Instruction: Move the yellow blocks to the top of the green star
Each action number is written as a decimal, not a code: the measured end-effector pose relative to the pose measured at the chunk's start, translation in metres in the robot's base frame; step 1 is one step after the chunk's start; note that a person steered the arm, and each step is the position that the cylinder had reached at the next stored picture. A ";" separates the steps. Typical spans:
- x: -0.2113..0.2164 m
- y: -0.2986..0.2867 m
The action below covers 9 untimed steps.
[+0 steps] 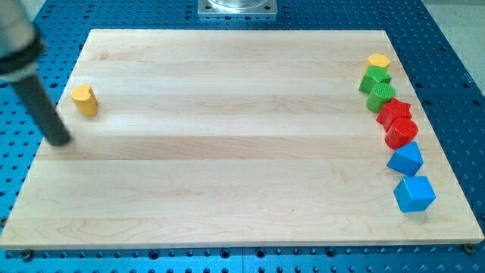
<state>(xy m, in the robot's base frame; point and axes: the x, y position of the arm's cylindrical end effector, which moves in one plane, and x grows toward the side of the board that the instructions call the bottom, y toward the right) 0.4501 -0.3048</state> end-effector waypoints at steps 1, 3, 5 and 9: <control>-0.018 0.016; -0.110 0.133; -0.126 0.259; -0.168 0.402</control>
<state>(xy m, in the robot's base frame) 0.2822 0.0972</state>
